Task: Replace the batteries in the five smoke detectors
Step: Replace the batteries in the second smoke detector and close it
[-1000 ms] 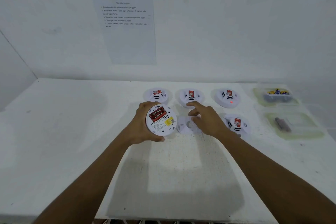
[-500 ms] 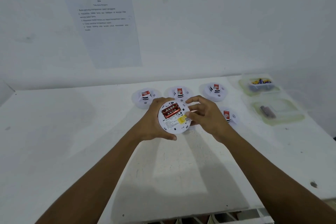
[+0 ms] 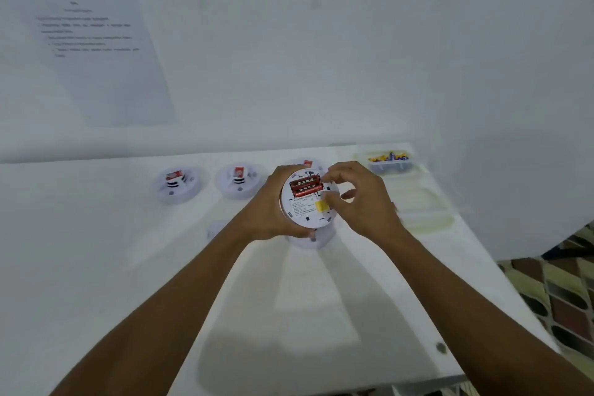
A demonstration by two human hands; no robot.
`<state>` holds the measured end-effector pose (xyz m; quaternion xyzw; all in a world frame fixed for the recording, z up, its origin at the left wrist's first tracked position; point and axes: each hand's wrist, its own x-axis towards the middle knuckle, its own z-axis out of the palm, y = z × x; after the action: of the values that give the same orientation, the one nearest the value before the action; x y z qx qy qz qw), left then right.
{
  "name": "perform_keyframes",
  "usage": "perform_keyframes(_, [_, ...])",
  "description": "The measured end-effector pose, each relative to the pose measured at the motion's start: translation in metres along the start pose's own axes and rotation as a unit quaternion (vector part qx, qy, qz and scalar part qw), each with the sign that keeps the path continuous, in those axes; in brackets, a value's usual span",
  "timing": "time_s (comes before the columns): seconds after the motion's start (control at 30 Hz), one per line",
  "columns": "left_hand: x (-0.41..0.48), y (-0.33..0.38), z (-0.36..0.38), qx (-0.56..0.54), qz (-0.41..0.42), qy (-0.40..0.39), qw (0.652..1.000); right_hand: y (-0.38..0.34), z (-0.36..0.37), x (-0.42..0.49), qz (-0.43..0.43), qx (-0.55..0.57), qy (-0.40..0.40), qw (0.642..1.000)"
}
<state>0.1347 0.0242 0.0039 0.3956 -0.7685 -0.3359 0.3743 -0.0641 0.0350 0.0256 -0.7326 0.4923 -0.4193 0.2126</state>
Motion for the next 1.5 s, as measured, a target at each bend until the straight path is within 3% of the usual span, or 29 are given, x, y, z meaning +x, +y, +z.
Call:
perform_keyframes(0.4, [0.069,0.037,0.082,0.059,0.005,0.014,0.998,0.034,-0.053,0.013,0.038,-0.094,0.105,0.989])
perform_keyframes(0.57, [0.074,0.041,0.093,0.039,-0.046,0.009,0.998,0.036,-0.061,0.015,0.069,-0.12,0.087,0.987])
perform_keyframes(0.87, [0.081,0.032,0.098,0.032,-0.064,0.012,0.997,0.036,-0.063,0.027,0.102,-0.131,0.053,0.985])
perform_keyframes(0.97, [0.087,0.033,0.096,0.004,-0.132,0.025,0.991,0.037,-0.061,0.031,0.111,-0.135,0.05,0.983])
perform_keyframes(1.1, [0.09,0.035,0.092,-0.008,-0.168,-0.04,0.985,0.039,-0.061,0.031,0.112,-0.131,0.048,0.984])
perform_keyframes(1.27, [0.084,0.025,0.092,0.108,-0.081,0.003,0.991,0.047,-0.066,0.026,0.074,-0.096,0.053,0.991])
perform_keyframes(1.43, [0.093,0.026,0.101,0.073,-0.094,-0.002,0.993,0.06,-0.072,0.021,0.053,-0.067,0.066,0.994])
perform_keyframes(1.5, [0.092,0.021,0.106,0.049,-0.061,0.013,0.997,0.066,-0.073,0.02,0.018,-0.067,0.066,0.995])
